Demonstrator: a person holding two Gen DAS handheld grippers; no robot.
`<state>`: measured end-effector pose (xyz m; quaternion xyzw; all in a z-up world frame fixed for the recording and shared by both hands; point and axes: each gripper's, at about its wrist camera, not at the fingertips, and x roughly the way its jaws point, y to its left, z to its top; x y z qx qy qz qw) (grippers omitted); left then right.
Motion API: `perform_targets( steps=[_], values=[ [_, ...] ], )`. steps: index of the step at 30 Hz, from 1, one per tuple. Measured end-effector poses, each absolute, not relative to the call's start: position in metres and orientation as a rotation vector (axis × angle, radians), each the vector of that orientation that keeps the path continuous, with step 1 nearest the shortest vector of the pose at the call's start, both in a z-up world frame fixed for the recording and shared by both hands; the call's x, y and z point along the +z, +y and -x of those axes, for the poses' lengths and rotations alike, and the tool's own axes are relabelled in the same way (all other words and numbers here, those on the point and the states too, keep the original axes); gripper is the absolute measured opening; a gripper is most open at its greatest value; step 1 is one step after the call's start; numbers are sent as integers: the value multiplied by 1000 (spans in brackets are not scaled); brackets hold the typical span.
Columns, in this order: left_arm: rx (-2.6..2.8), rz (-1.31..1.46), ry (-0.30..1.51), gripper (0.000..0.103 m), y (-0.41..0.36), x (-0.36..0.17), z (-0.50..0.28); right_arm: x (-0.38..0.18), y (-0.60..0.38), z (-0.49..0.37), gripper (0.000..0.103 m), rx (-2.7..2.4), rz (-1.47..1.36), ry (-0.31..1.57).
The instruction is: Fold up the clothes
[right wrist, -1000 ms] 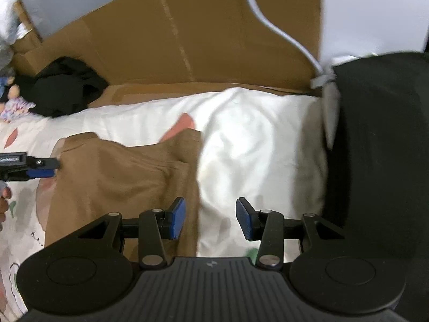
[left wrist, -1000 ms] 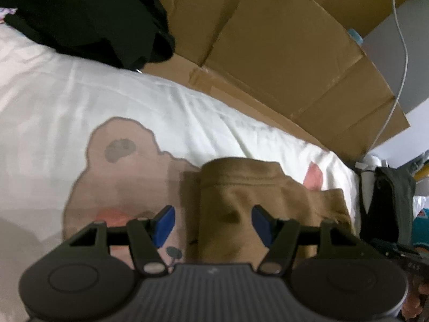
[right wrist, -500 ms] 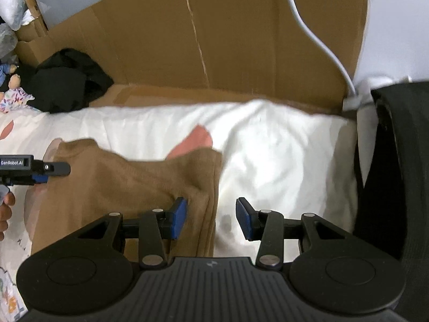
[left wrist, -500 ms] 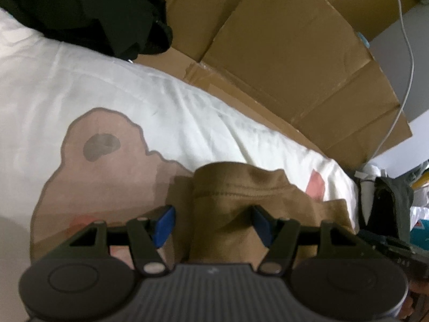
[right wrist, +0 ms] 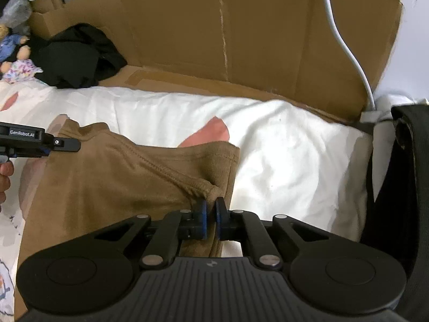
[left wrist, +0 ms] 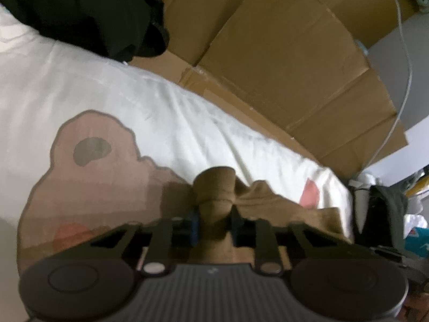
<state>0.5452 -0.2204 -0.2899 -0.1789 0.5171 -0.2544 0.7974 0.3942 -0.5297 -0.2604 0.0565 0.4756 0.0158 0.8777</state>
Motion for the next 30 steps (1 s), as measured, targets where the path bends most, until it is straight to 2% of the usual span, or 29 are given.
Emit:
perform_targets(
  steps=[4, 9, 12, 13, 14, 21, 30],
  values=[
    [-538, 387, 1100, 19, -219, -288, -545, -256, -542, -399, 6, 48, -116, 971],
    [-508, 353, 1086, 36, -223, -280, -543, -261, -549, -399, 9, 21, -110, 978],
    [-493, 339, 1079, 49, -221, -277, -542, -257, -551, -394, 24, 5, -126, 956],
    [-484, 335, 1077, 51, -219, -275, -542, -253, -551, -391, 33, -7, -130, 946],
    [-474, 331, 1072, 53, -217, -273, -542, -249, -552, -387, 38, -20, -136, 935],
    [-473, 302, 1065, 57, -205, -257, -537, -237, -551, -368, 40, 18, -178, 959],
    [-507, 178, 1116, 57, -213, -251, -497, -241, -542, -328, 40, 35, -123, 1015]
  ],
)
